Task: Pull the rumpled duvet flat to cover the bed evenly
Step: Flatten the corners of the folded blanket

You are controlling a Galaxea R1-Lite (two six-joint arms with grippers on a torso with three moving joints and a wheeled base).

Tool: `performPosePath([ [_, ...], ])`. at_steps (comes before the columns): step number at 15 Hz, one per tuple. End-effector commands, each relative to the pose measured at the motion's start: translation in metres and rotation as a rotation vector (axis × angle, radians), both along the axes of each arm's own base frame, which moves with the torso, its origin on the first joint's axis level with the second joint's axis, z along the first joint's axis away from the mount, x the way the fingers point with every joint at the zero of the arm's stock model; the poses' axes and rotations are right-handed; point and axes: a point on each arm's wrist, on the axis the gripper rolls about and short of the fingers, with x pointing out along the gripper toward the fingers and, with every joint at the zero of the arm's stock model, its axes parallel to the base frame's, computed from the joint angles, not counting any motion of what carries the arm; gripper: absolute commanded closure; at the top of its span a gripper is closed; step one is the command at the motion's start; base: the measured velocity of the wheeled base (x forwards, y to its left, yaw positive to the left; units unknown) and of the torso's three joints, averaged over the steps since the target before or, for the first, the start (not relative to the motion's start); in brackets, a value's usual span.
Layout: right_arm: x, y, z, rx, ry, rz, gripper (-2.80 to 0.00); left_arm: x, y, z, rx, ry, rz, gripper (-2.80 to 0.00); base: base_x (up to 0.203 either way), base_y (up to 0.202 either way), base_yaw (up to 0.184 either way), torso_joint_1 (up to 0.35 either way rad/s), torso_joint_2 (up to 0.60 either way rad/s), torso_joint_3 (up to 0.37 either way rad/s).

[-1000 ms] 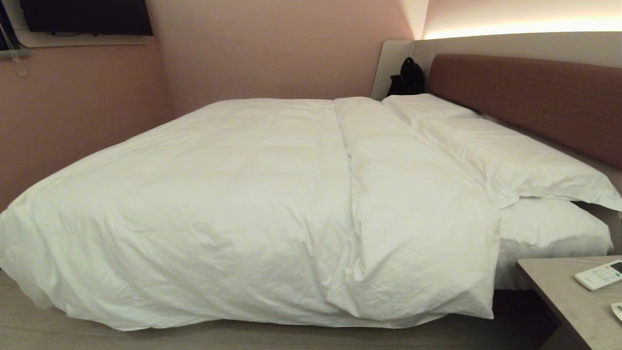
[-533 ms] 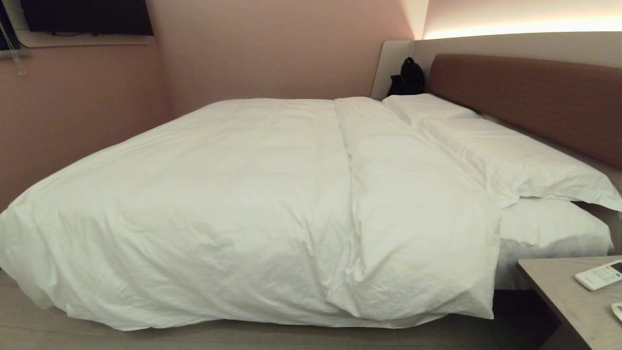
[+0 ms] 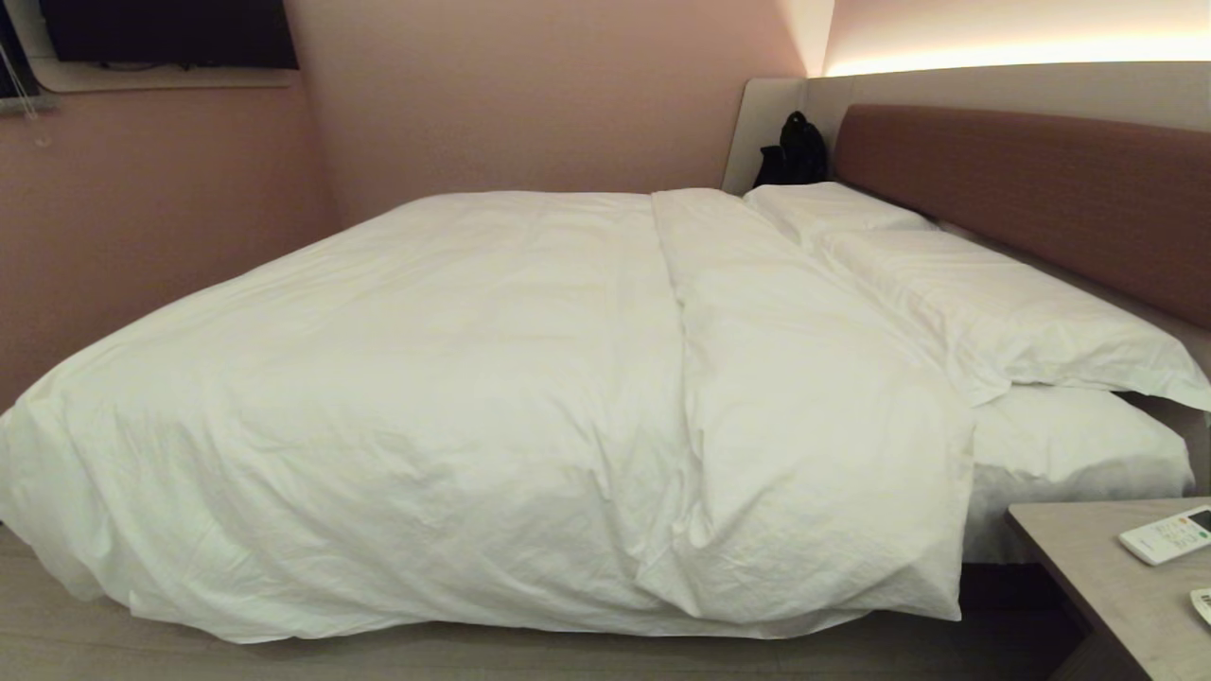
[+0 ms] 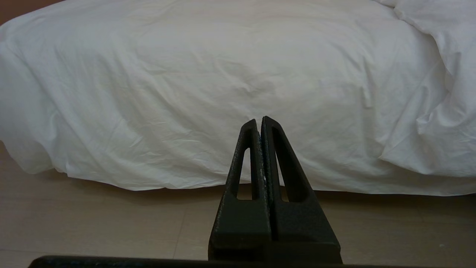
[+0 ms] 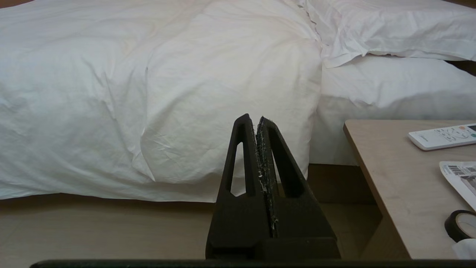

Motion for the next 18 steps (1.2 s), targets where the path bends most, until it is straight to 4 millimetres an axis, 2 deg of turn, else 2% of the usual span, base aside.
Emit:
performPosePath([
  [1,0.0015,-0.0001,-0.0042,0.001,0.01,-0.002,0.0,0.0,0.0,0.0,0.0,-0.001,0.0,0.0,0.0,0.0,0.0,0.0,0.0,0.0],
  [18,0.0028,-0.0014,-0.0085,0.039,0.025,-0.056,0.0,0.0,0.0,0.0,0.0,-0.001,0.0,0.0,0.0,0.0,0.0,0.0,0.0,0.0],
])
